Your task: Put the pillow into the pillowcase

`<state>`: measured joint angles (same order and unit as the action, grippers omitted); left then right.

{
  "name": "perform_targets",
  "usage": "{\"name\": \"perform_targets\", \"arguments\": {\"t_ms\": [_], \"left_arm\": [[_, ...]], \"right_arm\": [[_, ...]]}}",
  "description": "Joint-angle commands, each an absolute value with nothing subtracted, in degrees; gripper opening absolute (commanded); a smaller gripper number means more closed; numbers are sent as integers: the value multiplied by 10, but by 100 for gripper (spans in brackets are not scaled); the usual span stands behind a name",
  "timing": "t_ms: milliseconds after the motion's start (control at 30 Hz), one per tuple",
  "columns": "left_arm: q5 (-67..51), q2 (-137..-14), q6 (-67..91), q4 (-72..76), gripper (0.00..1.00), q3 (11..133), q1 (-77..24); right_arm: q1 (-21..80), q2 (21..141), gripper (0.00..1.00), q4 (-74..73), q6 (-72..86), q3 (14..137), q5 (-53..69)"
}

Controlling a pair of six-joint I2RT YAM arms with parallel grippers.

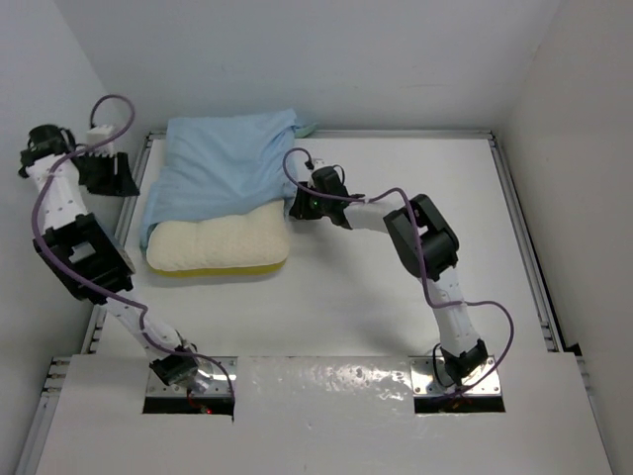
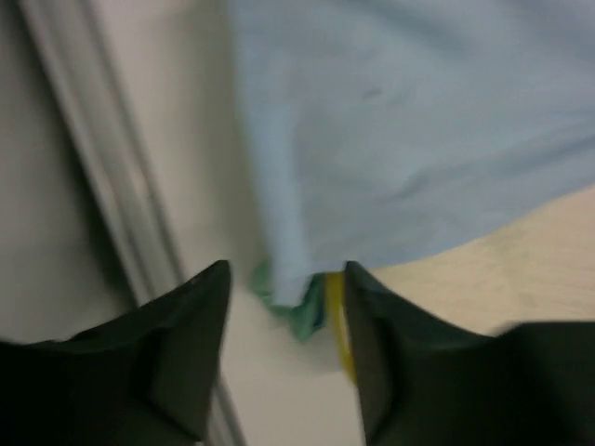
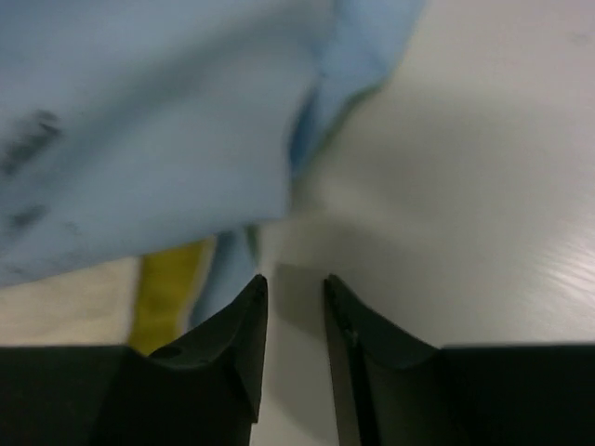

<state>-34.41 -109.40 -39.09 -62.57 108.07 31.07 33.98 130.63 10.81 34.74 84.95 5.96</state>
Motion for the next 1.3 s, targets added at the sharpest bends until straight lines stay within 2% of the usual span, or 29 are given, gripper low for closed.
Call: {"name": "perform_targets", "arguments": {"t_ms": [0,33,100,200,367,433,533,567,600,633,667,700,733,767,800,867,967,1033,1100,1267], "left_arm": [[-272,-1113,-407,-581,54,1014,361],[-245,-1111,-414,-555,57,992,363],[-227,-1110,-424,-525,65,937,364],[-204,-1126,-423,-482,68,900,366],[-260,-1189,-434,-509,72,918,366],[-316,-1202,-462,-539,75,920,366],[-371,-1207,-499,-550,76,897,363],[-374,-1208,-499,-543,77,878,361],[-374,-1215,-491,-515,76,869,361],[-374,-1222,-483,-505,73,861,361],[-376,-1230,-476,-503,55,863,361],[-384,-1250,-476,-507,42,869,361],[-408,-1260,-479,-531,31,888,362],[-419,-1267,-494,-546,8,899,361],[-437,-1273,-499,-568,0,910,361],[-451,-1261,-519,-589,0,915,362],[-521,-1233,-601,-723,0,956,365],[-546,-1210,-616,-756,0,969,366],[-560,-1122,-628,-756,0,956,363],[-576,-1029,-617,-756,0,961,348]], "right_arm": [[348,1326,34,103,375,893,86],[354,1331,39,116,376,894,94],[364,1348,44,127,375,900,108],[381,1378,49,119,384,921,102],[385,1412,62,109,422,946,98],[386,1419,62,120,440,945,90],[386,1439,53,141,472,967,99],[387,1452,38,151,479,975,104],[388,1457,30,172,495,978,105],[389,1461,22,178,504,980,105],[389,1465,15,183,508,983,104],[389,1466,2,187,513,983,104],[389,1465,0,187,513,982,105],[388,1456,0,191,503,970,105],[388,1447,0,193,496,957,104],[381,1398,0,224,482,892,102],[363,1285,0,306,478,757,111],[356,1220,0,350,471,670,133],[351,1123,0,366,463,617,169],[347,956,0,368,480,560,200]]}}
